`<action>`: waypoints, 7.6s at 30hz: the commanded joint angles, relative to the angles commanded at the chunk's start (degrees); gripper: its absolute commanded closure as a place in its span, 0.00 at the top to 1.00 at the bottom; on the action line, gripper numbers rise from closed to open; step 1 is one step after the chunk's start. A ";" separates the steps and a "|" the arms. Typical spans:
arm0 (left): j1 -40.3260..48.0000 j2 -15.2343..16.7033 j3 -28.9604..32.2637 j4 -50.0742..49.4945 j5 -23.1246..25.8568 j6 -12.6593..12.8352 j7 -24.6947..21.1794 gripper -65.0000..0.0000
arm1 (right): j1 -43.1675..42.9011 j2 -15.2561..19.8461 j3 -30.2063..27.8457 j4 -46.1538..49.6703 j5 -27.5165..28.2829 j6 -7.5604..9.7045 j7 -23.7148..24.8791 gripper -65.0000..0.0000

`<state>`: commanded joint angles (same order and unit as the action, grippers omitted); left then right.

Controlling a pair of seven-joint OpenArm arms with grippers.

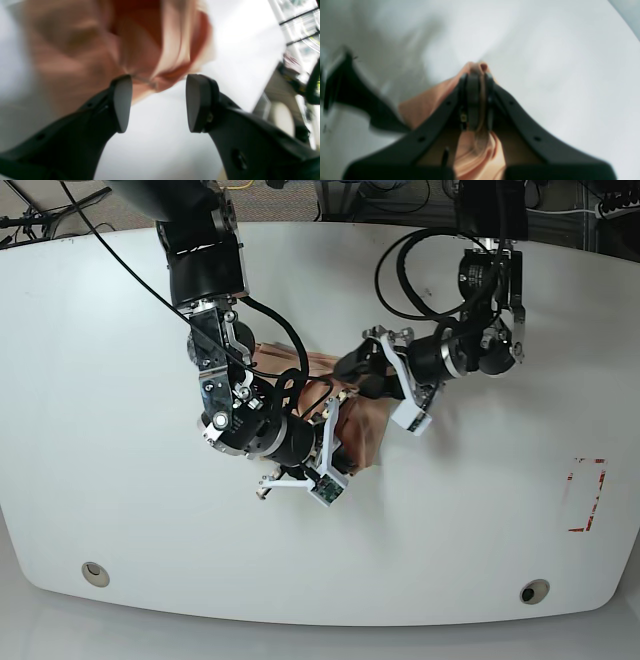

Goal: Fold the T-shirt properly
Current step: 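Grasp the bundle edge with the left gripper beside the right gripper, then pull the held bundle corner with the left gripper away from the right gripper, then release the bundle with both grippers and lift them clear, then lower the left gripper onto the folded bundle and grasp it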

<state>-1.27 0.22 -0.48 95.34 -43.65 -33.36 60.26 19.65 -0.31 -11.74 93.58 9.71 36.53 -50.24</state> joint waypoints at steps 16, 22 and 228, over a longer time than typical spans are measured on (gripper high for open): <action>-0.53 0.18 0.09 -0.35 0.44 0.00 -0.09 0.49 | 0.26 0.00 -0.09 2.29 0.18 0.18 -0.18 0.00; -1.58 1.14 -0.09 -3.60 0.44 0.00 -0.18 0.49 | 0.26 -0.18 -0.09 4.31 0.18 0.44 -2.90 0.00; 3.60 -10.20 -6.42 11.96 4.66 5.71 -7.03 0.58 | -9.85 4.04 10.64 8.97 -4.75 3.25 8.09 0.12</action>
<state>2.33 -9.98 -6.90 107.30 -38.99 -27.65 53.23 9.80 3.74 -1.10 102.55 4.97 39.78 -42.15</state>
